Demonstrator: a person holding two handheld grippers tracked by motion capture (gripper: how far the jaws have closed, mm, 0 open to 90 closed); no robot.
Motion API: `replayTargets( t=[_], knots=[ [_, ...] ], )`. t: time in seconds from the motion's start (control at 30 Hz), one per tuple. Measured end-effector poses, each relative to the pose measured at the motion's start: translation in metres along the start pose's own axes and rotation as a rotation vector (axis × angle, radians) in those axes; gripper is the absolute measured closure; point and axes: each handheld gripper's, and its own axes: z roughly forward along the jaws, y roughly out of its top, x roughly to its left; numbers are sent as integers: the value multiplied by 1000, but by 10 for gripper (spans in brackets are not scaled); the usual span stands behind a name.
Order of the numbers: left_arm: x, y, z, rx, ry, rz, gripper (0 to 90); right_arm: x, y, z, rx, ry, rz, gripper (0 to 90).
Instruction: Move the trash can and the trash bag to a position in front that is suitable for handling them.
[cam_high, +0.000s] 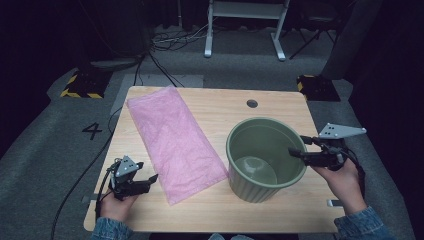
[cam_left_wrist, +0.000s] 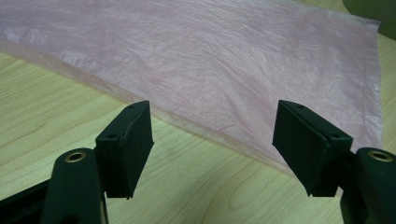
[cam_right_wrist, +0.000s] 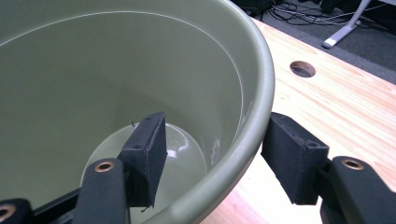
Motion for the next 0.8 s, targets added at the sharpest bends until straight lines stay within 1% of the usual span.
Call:
replayTargets(
  t=[0.03,0.07,0.1,0.13,0.17,0.2,0.23,0.27,0.4,0.43,0.47,0.5,0.53,0.57,0.6,0.63,0.7,0.77,0.8],
  knots=[
    [0,0,0,-3,1,1,285,4,-1,-1,-2,2,-3,403],
    [-1,0,-1,-1,0,6,285,12,-1,-1,-5,16,-8,402],
    [-1,1,0,-1,-2,5,285,12,-1,-1,-5,16,-8,402],
    [-1,1,0,-1,-2,6,285,20,-1,0,-7,27,-18,401],
    [-2,1,0,-1,-2,7,285,24,0,1,-7,34,-23,400],
    [-2,1,0,-1,-2,7,285,24,0,1,-7,34,-23,400],
    [-2,1,0,-1,-2,6,285,28,0,1,-7,43,-31,400],
    [-2,1,0,-1,-2,6,285,37,2,3,-4,55,-42,399],
    [-2,0,0,0,-4,3,285,53,5,7,-3,75,-58,398],
    [-2,1,0,0,-4,5,285,53,5,7,-3,75,-58,397],
    [-3,1,0,0,-6,7,285,61,7,10,-2,85,-69,395],
    [-3,1,0,0,-4,11,285,61,7,10,-2,85,-69,395],
    [-3,1,0,-1,-4,11,285,67,8,12,0,100,-69,395],
    [-3,1,0,-1,-5,11,285,70,9,13,0,110,-73,395],
    [-3,1,0,-1,-5,11,285,70,9,13,0,110,-73,395],
    [-2,1,0,-1,-4,11,285,74,10,14,-4,125,-78,396],
    [-2,0,0,-1,-5,4,285,75,10,13,-7,129,-78,402],
    [-2,0,0,0,-6,3,285,75,11,12,-15,123,-82,395],
    [-2,0,1,2,-6,4,285,72,13,8,-49,124,-78,395]
  ],
)
